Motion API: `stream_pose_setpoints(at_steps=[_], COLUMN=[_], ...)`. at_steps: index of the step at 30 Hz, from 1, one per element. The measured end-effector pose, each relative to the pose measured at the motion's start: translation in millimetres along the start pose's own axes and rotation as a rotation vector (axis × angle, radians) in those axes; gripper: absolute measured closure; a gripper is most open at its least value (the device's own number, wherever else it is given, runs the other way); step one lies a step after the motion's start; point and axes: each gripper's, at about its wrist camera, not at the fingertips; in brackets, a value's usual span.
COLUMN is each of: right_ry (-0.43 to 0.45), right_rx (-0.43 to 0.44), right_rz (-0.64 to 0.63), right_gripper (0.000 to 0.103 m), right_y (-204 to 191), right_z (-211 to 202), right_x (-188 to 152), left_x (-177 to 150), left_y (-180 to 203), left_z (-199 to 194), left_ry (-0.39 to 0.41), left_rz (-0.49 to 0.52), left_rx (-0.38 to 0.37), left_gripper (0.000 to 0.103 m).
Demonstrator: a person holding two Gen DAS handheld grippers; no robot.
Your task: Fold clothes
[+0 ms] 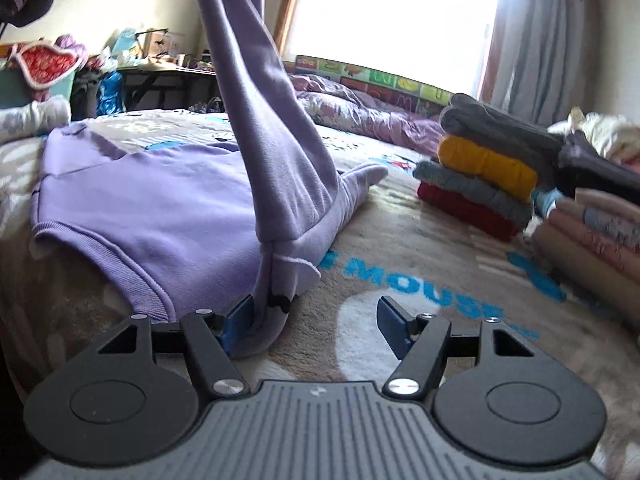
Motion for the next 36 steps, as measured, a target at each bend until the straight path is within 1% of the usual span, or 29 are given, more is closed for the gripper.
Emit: stream_pose_setpoints(at_steps=[4,10,15,19,25,28,30,32,36], right_ry=[0.011,-0.005,-0.008,-0.011,-0.019,-0.04,-0.075,-0.085,-0.048], right_rx=[0.003,0.022,0.026,0.03,0.04,0.073,0.121,0.147,0.128], right_rz=[-0.06,-0.125,-0.126,-0.12,-0.103,-0.005,0.157,0.215,0.089], right_gripper=[0.037,0.04,0.04,0.04,0.04,0.04,0.04,0.04,0.04], right_y=[-7.8,-19.5,-20.1,-19.4,-16.9,-5.5,14.0,23.0,6.5], right_z=[-0.5,2.6,2.8,3.0,3.9,6.2,11.2,13.2,4.1], right_x=[1.0,-1.9,-2.1,-2.3,-4.5,-3.0,-3.8,-6.7,-5.3], left_x=[-11.7,-33.5,-58.0,-80.6,-117.6,-131.4,-137.5,-141.9,-144.5], left_y=[-27.6,-56.6,-78.9,-94.9,-113.7,-114.5,-115.3,-117.8,-118.6], left_z=[-2.3,-5.0,-0.3,7.3,20.6,26.7,28.8,29.5,28.5], left_ry=[-0.015,-0.037,-0.084,-0.136,-0.231,-0.267,-0.278,-0.28,-0.275], left_rz=[-0.055,-0.083,-0.112,-0.134,-0.145,-0.134,-0.13,-0.141,-0.141], left_rx=[0.015,0.048,0.069,0.1,0.155,0.162,0.168,0.171,0.176], left_gripper=[0.095,0.095,0.095,0.095,0.095,0.095,0.095,0.095,0.095])
Point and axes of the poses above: each gripper's, at about its wrist camera, not at the fingertips, and z roughly the way its jaws point, y to its right, x to its top, and after that the axes turned 8 degrees about z, right-handed
